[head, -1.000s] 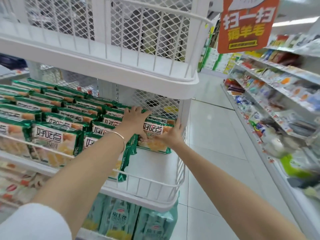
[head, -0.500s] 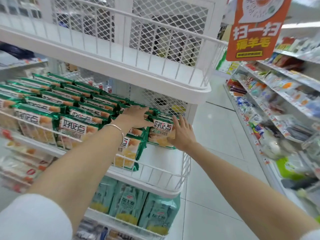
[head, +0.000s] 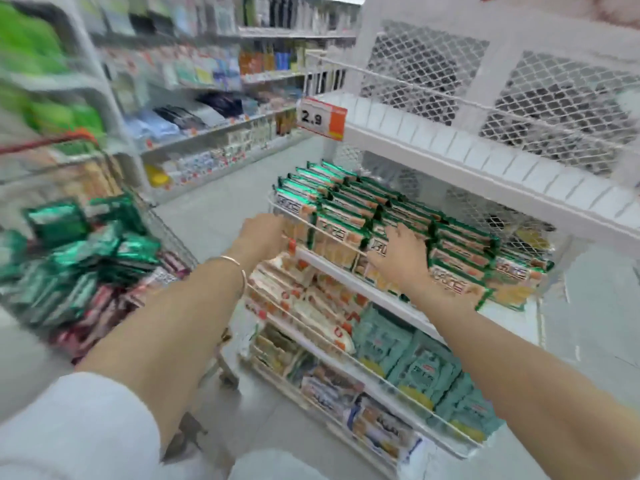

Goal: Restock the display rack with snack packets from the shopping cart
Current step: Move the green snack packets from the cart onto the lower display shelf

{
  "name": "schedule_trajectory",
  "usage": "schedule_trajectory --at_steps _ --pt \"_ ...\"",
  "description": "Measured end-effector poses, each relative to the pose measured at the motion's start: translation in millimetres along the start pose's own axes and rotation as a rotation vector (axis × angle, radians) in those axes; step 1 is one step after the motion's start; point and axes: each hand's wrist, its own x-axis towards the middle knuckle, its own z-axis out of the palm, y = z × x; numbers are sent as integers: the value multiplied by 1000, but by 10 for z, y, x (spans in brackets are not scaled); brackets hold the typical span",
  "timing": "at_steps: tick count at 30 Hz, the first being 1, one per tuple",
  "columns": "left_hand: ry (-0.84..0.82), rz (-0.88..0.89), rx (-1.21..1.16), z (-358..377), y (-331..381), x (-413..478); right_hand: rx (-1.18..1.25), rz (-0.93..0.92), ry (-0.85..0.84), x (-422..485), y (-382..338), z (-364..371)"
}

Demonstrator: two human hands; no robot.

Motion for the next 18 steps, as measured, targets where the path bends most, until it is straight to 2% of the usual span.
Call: schedule_trajectory --at_steps 4,8,12,18 --pt "-48 -236 -40 -128 -1244 -491 106 -221 -55 128 -1338 307" --pt "-42 -440 -181 -153 -2140 -896 204 -387 -131 218 -2412 608" --pt "-52 -624 -291 -153 -2814 -1199 256 -455 -291 318 -3199 920" --pt "-29 -862 -426 -98 -3686 -1288 372 -429 -586 740 -4101 1537"
